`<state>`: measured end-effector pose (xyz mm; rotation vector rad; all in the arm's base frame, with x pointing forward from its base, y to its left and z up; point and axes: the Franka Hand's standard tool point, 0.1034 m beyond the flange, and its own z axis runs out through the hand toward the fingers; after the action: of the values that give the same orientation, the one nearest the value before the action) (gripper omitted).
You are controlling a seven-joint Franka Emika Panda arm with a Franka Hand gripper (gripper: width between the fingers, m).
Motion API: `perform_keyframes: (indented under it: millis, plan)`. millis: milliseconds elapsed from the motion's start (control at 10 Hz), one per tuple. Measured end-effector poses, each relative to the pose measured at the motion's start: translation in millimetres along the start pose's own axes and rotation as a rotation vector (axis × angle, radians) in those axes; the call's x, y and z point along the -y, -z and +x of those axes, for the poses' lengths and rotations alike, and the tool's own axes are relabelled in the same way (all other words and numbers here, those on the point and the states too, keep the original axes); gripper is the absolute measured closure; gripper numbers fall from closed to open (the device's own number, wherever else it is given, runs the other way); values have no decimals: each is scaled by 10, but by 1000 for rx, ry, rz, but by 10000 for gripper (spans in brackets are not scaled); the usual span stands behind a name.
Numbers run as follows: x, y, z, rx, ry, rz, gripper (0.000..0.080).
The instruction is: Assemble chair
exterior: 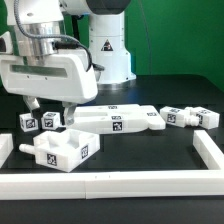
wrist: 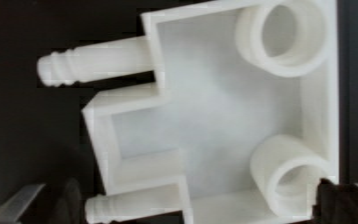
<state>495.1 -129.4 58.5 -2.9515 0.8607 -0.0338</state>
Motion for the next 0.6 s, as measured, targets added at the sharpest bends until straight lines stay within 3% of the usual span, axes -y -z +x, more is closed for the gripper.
perform_keyframes:
  millis: [500, 600]
  plan:
    - [-29, -45, -16, 4, 12, 2, 150]
    - [-144, -194, -46, 8, 28, -10, 150]
